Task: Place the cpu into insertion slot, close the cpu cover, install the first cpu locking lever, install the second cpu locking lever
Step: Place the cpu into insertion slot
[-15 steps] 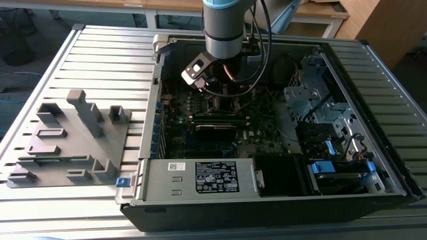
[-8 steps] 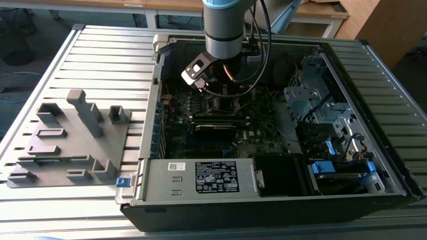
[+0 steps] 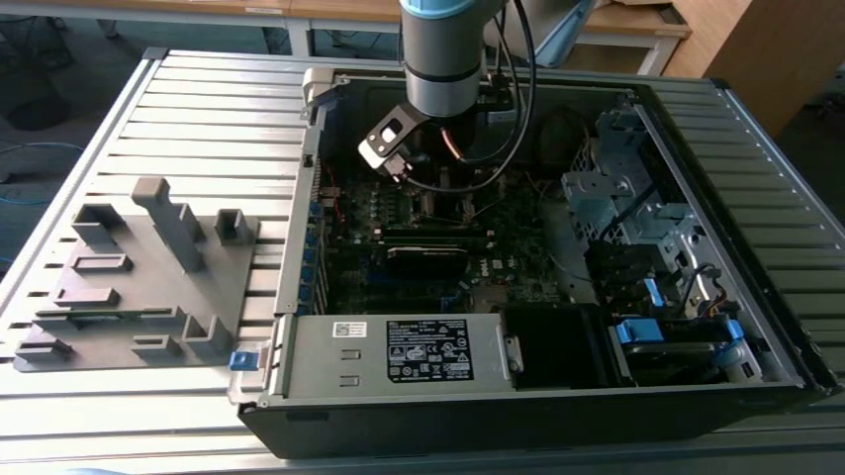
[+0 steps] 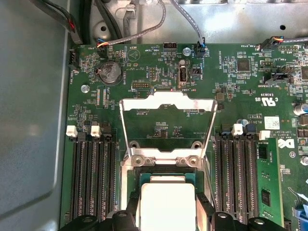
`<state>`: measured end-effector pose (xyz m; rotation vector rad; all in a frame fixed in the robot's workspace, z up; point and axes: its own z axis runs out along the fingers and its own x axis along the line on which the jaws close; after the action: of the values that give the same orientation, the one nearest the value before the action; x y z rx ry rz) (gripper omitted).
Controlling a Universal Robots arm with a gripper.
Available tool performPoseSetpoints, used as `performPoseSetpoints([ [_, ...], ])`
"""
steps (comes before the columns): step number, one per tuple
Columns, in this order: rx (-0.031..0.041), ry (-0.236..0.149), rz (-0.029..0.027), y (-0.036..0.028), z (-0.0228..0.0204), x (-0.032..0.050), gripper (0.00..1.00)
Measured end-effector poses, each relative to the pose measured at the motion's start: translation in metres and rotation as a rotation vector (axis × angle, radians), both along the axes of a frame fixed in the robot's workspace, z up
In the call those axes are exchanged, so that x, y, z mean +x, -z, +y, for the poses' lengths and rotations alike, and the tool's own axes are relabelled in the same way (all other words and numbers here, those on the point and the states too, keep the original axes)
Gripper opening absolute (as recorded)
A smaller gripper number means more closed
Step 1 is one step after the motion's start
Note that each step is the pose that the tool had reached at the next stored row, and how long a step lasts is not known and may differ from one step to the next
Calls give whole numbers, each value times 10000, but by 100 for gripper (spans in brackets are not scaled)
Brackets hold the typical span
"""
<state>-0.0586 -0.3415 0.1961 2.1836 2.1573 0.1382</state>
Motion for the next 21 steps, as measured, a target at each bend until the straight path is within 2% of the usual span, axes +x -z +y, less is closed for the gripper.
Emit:
performPoseSetpoints([
  [10,0,-8,0,11,0,-1,54],
  [21,0,-184,0,18,0,-1,54],
])
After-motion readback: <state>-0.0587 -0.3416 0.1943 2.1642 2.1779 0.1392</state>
